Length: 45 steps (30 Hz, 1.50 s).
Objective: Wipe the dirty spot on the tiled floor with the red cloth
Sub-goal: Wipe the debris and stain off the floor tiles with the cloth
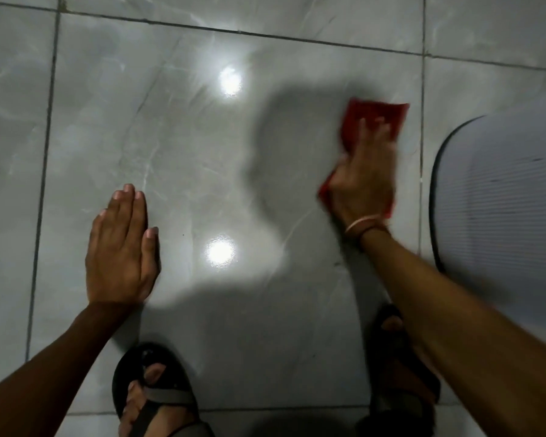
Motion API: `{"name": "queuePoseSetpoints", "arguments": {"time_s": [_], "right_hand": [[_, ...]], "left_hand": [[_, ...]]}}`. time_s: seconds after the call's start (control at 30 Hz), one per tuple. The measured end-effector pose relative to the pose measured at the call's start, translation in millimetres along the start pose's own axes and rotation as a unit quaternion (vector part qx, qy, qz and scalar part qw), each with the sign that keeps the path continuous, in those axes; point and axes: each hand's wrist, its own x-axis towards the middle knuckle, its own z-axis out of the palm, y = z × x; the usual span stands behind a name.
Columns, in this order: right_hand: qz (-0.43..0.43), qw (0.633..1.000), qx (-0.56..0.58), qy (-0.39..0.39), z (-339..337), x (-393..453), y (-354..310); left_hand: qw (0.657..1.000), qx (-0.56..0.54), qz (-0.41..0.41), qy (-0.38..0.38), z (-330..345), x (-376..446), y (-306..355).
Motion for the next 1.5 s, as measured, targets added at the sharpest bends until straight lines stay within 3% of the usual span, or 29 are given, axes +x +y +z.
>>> {"name": "queuePoseSetpoints", "arguments": {"time_s": [0.07,0.1,0.2,0.27,0.33,0.4,0.5,0.6,0.7,0.77,0.83,0.9,0.97,1.0,1.03,1.1,1.17,1.2,1.27,1.33,1.4,1.47,1.5], "right_hand": [[-0.141,0.989,0.031,-0.030,7.8,-60.8,-27.8],[-0.238,0.967,0.050,-0.076,9.9,-98.9,-34.8],[-0.497,0.833,0.033,-0.239,3.9,-187.0,-21.6],[-0.559,0.783,0.017,-0.270,0.9,-196.5,4.0],[-0.550,0.791,0.030,-0.264,0.1,-173.1,20.1],[-0.472,0.854,0.046,-0.214,-1.0,-124.4,29.1],[-0.209,0.974,0.034,-0.083,-1.4,-19.4,41.8],[-0.004,0.999,0.040,-0.032,3.3,58.2,27.1],[0.020,0.999,0.029,-0.002,14.5,42.5,-15.6],[-0.106,0.994,0.036,-0.022,19.0,-14.7,-39.0],[-0.314,0.940,0.067,-0.113,18.0,-94.1,-46.3],[-0.522,0.819,0.066,-0.229,10.6,-156.9,-42.1],[-0.640,0.715,0.047,-0.276,10.9,-161.3,-29.8],[-0.665,0.693,0.047,-0.276,12.6,-145.0,-22.6],[-0.658,0.701,0.050,-0.270,13.0,-124.4,-15.7],[-0.547,0.806,0.055,-0.219,5.7,-73.4,3.2],[-0.328,0.934,0.050,-0.135,-7.3,-24.5,38.4],[-0.207,0.972,0.050,-0.097,-15.1,-5.5,54.7],[-0.026,0.998,0.048,-0.039,-20.4,7.8,68.3],[0.068,0.997,0.031,0.008,-13.1,-15.3,55.5],[0.042,0.999,0.018,0.013,-5.7,-65.9,38.2],[-0.170,0.982,0.009,-0.086,-5.6,-116.6,33.6],[-0.306,0.941,0.002,-0.147,-7.9,-130.5,39.5]], "left_hand": [[1.000,-0.001,0.003,0.001,-0.2,0.3,-0.9],[1.000,0.000,0.006,-0.001,-0.6,0.5,-1.3],[1.000,0.006,0.022,0.009,0.4,-0.2,-3.8],[0.999,0.011,0.026,0.018,1.0,-0.1,-5.0],[0.999,0.013,0.026,0.018,0.9,-1.5,-5.1],[1.000,0.007,0.015,0.007,-1.7,-0.8,-4.0],[1.000,0.007,0.004,-0.004,-3.2,-2.3,-1.3],[1.000,0.009,-0.003,-0.013,-5.8,-0.6,-0.2],[1.000,0.004,-0.007,-0.019,-6.2,0.7,2.0],[1.000,0.005,-0.004,-0.014,-4.9,0.9,2.1],[1.000,0.005,0.001,-0.011,-3.5,2.3,1.0],[1.000,0.006,0.004,-0.012,-4.0,2.7,-1.9],[1.000,0.006,0.000,-0.012,-5.5,2.4,-2.6],[1.000,0.005,-0.002,-0.013,-5.8,1.9,-2.2],[1.000,0.003,-0.002,-0.013,-5.4,1.4,-0.7],[1.000,0.000,0.002,-0.009,-4.4,1.5,0.4],[1.000,0.003,0.008,-0.005,-2.2,0.4,-0.6],[1.000,0.006,0.012,-0.001,-1.7,-0.2,-1.5],[1.000,0.009,0.018,0.003,-0.5,-0.2,-3.0],[1.000,0.010,0.020,0.002,-1.2,1.3,-3.9],[1.000,0.008,0.017,0.003,-1.6,1.0,-1.4],[1.000,0.006,0.016,0.002,-1.4,1.4,-1.1],[1.000,0.004,0.016,0.001,-1.4,1.7,-1.2]]}}
